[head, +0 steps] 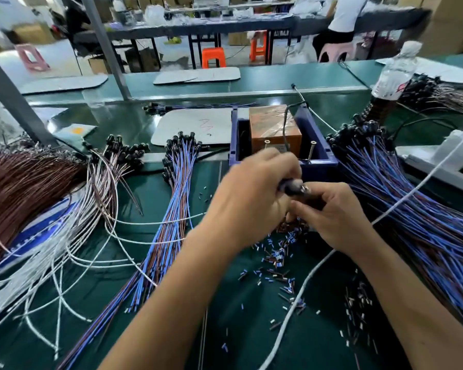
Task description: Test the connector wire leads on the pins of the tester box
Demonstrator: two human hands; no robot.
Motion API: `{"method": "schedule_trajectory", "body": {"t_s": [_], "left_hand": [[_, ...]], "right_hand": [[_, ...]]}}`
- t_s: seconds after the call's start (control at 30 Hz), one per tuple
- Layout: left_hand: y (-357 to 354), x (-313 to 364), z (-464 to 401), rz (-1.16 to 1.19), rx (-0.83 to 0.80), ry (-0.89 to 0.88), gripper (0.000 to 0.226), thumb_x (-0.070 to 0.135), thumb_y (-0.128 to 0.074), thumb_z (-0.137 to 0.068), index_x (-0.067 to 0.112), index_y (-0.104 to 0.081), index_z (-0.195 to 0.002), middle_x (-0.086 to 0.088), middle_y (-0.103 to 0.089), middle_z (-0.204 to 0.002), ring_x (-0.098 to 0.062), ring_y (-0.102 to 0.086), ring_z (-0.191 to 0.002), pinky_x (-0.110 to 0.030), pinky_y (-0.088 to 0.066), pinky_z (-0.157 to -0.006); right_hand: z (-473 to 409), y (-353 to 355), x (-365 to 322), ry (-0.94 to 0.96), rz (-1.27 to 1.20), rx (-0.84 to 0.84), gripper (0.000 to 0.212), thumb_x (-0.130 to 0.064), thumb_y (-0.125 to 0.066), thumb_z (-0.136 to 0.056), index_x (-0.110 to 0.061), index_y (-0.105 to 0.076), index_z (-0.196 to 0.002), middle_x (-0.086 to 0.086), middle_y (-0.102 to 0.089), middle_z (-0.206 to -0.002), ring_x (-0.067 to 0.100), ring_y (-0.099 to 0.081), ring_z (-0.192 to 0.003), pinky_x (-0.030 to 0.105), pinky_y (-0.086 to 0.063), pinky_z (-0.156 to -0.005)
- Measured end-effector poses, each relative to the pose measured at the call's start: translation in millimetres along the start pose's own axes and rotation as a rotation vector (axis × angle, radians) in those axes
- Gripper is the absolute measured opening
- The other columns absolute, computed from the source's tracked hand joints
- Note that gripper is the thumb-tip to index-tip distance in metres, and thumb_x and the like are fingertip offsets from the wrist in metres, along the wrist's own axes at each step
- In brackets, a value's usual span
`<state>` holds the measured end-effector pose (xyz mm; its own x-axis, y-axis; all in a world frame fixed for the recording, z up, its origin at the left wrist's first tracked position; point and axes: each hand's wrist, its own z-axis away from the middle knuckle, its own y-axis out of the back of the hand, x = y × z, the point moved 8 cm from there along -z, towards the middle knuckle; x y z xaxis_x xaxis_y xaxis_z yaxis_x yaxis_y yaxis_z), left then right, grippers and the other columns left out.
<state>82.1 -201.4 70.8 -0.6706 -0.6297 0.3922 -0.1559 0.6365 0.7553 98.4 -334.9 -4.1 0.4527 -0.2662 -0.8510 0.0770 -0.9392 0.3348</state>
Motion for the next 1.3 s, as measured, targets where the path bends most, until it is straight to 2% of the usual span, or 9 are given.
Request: {"method": "schedule_trajectory", "body": {"t_s": [0.07, 0.17, 0.23, 0.33, 0.57, 0.77, 1.07, 1.2, 1.3], "left_hand": [[-30, -5, 5, -0.027, -0.086, 0.02, 0.015, 0.021, -0.062, -0.094, 0.023, -0.062, -0.109, 0.003, -0.065, -0.101, -0.031, -0.063, -0.091, -0.044, -0.052, -0.074], [-51, -22, 11, 0.104, -0.073, 0.065, 0.014, 0.024, -0.063, -0.1, 0.023, -0.062, -0.113, 0.002, -0.072, -0.091, -0.026, -0.066, -0.082, -0.044, -0.054, -0.071], [-55, -34, 15, 0.19, -0.044, 0.057, 0.014, 0.015, -0.072, -0.094, 0.017, -0.067, -0.107, 0.006, -0.072, -0.082, -0.016, -0.068, -0.074, -0.038, -0.055, -0.065], [-48, -44, 19, 0.244, 0.067, 0.008, 0.009, 0.02, -0.078, -0.093, 0.014, -0.071, -0.091, 0.017, -0.065, -0.07, -0.002, -0.063, -0.063, -0.025, -0.048, -0.057], [-37, -57, 29, 0.265, 0.228, 0.063, 0.017, 0.023, -0.071, -0.099, 0.012, -0.069, -0.085, 0.006, -0.066, -0.067, -0.016, -0.063, -0.06, -0.038, -0.049, -0.056], [-54, -60, 29, 0.379, 0.123, 0.112, 0.012, 0.018, -0.069, -0.1, 0.012, -0.074, -0.091, 0.002, -0.073, -0.075, -0.021, -0.07, -0.072, -0.041, -0.054, -0.065], [-65, -67, 32, 0.452, 0.07, 0.201, 0.018, 0.013, -0.068, -0.098, 0.018, -0.073, -0.082, 0.005, -0.069, -0.066, -0.012, -0.065, -0.062, -0.033, -0.053, -0.061], [-70, -71, 31, 0.536, -0.029, 0.265, 0.018, 0.013, -0.07, -0.097, 0.019, -0.073, -0.08, 0.003, -0.071, -0.066, -0.015, -0.062, -0.062, -0.035, -0.051, -0.062], [-71, -75, 31, 0.626, -0.094, 0.288, 0.017, 0.013, -0.07, -0.098, 0.012, -0.074, -0.082, 0.002, -0.07, -0.064, -0.005, -0.056, -0.06, -0.02, -0.045, -0.064]], "right_hand": [[1, 2, 1, 0.004, -0.028, 0.024, 0.012, -0.023, -0.08, -0.086, -0.024, -0.073, -0.076, -0.009, -0.07, -0.065, -0.003, -0.059, -0.062, 0.019, -0.048, -0.057], [4, 10, 5, -0.04, -0.053, 0.066, 0.012, -0.03, -0.081, -0.085, -0.022, -0.077, -0.078, -0.004, -0.073, -0.069, 0.002, -0.062, -0.063, 0.024, -0.052, -0.057], [6, 14, 10, -0.081, -0.065, 0.105, 0.02, -0.033, -0.09, -0.079, -0.018, -0.078, -0.078, -0.002, -0.076, -0.07, 0.004, -0.068, -0.061, 0.02, -0.054, -0.057], [6, 20, 24, -0.174, -0.077, 0.176, 0.011, -0.021, -0.088, -0.083, -0.015, -0.079, -0.081, 0.002, -0.077, -0.071, 0.009, -0.071, -0.061, 0.022, -0.055, -0.056], [10, 26, 41, -0.314, -0.26, 0.236, 0.006, -0.015, -0.078, -0.092, -0.012, -0.077, -0.087, 0.012, -0.078, -0.079, 0.012, -0.056, -0.052, 0.021, -0.048, -0.049], [9, 26, 33, -0.233, -0.222, 0.214, 0.007, -0.017, -0.078, -0.092, -0.012, -0.076, -0.087, 0.011, -0.078, -0.077, 0.012, -0.056, -0.051, 0.018, -0.047, -0.05], [10, 20, 41, -0.245, -0.125, 0.192, 0.021, -0.027, -0.074, -0.097, -0.011, -0.072, -0.083, 0.008, -0.076, -0.071, 0.013, -0.059, -0.047, 0.023, -0.047, -0.045], [11, 21, 38, -0.248, -0.157, 0.158, 0.026, -0.034, -0.075, -0.092, -0.01, -0.072, -0.084, 0.01, -0.075, -0.069, 0.012, -0.059, -0.047, 0.02, -0.045, -0.044], [10, 20, 36, -0.247, -0.158, 0.104, 0.02, -0.028, -0.075, -0.094, -0.011, -0.072, -0.084, 0.011, -0.075, -0.069, 0.013, -0.059, -0.047, 0.02, -0.045, -0.045]]}}
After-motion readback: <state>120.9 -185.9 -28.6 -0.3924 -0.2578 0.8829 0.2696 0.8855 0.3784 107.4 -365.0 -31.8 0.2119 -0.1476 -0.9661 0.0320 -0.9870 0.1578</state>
